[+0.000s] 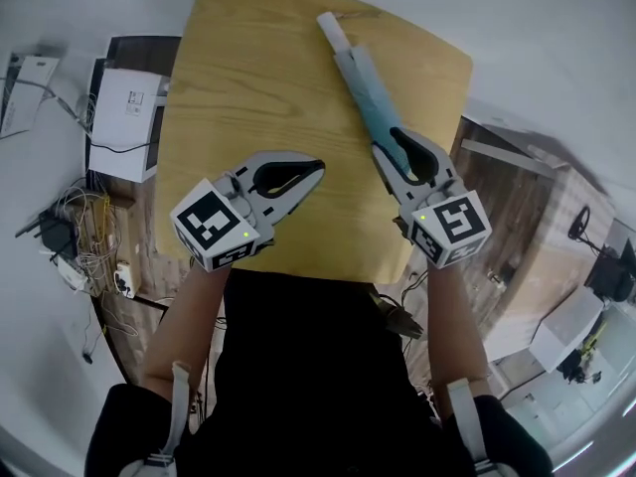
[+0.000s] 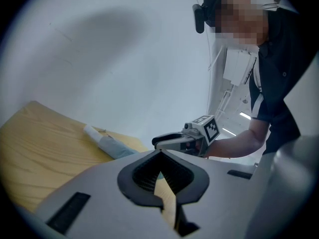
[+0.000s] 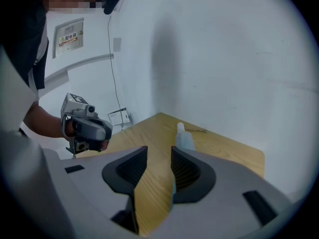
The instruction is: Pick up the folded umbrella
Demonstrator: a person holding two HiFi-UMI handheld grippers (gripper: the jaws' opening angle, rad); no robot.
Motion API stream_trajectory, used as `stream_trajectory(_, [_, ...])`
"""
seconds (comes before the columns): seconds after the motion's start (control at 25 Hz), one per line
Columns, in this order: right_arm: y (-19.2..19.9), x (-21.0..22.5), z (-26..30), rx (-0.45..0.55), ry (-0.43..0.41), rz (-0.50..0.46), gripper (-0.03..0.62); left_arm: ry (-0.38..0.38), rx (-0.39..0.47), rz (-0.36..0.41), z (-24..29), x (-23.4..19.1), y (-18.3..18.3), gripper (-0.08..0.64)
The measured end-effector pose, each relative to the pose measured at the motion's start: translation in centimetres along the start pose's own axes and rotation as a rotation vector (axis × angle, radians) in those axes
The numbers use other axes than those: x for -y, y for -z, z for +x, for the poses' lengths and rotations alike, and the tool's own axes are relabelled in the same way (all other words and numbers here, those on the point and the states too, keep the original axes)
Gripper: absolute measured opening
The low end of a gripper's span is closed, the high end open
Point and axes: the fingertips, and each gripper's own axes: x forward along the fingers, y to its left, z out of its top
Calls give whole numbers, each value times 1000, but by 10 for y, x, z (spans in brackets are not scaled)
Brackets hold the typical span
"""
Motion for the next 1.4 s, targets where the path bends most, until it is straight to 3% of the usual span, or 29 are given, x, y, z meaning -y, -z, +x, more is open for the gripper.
stream_trajectory(0.24, [8, 29, 12, -26, 10, -7, 248, 23, -2, 6, 21, 0, -6, 11])
stream_trajectory(0.56, [42, 53, 57, -216, 5, 32, 371, 19, -28, -13, 31, -10, 8, 11])
stream_trajectory(0.72, [67, 56, 67, -343, -7, 38, 374, 19, -40, -23, 32, -12, 12, 11])
stream_trajectory(0.96, [88, 63, 70, -436, 36, 28, 371, 26, -24, -13, 34, -19, 7, 11])
stream_trajectory(1.24, [106, 71, 76, -516, 100, 53, 368, 43, -40, -10, 35, -18, 15, 11])
stream_trajectory(1.4, [105, 75, 74, -507, 110, 78, 313, 42, -38, -13, 36, -17, 13, 11])
